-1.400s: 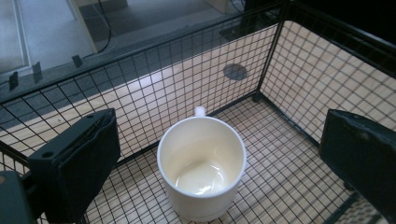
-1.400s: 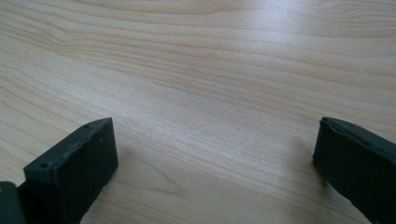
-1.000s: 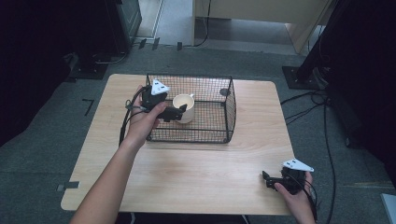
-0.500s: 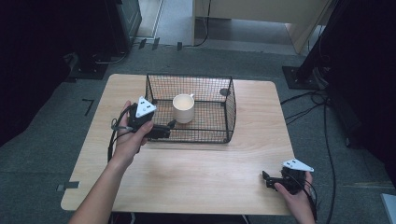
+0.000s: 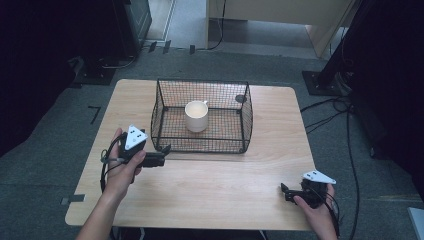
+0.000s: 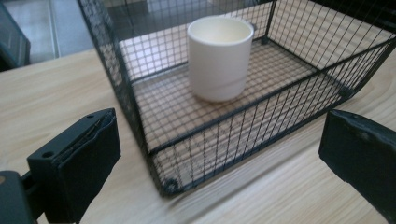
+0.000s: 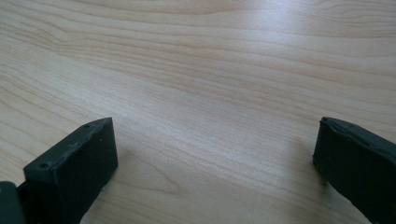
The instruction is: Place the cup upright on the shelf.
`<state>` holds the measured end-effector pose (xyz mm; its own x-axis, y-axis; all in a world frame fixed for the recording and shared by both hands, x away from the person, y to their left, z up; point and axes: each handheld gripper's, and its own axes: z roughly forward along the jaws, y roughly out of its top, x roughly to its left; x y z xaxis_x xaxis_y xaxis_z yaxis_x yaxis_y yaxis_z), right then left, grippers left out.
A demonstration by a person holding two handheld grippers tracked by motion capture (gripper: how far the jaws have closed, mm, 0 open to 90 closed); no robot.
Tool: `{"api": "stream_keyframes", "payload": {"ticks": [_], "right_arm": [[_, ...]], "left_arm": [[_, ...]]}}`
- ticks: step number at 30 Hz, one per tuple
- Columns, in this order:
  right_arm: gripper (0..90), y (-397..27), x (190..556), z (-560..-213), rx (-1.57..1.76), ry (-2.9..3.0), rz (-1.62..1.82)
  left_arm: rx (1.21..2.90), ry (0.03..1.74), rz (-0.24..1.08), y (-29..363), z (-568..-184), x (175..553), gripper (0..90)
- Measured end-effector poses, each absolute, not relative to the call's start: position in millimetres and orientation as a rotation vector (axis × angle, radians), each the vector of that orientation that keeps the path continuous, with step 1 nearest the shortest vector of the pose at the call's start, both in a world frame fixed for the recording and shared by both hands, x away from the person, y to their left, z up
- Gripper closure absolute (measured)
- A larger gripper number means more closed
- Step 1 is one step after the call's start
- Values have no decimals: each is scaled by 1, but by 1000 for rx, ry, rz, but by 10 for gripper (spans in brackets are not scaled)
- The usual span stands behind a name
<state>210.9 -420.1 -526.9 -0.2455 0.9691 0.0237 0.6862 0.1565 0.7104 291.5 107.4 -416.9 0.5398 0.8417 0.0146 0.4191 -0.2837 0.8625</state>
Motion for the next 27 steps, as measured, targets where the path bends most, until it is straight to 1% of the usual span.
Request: {"api": "stream_keyframes", "payload": {"ticks": [14,25,27], "right_arm": [[0,-420,211,-527,1571,1998,855],[0,-420,211,-527,1572,1998,855],[0,-420,211,-527,1572,1998,855]], "left_arm": [[1893,1140,594,150,-458,270,0],[1893,1226,572,172,-487,258,0],[1909,1237,591,175,-491,256,0]]}}
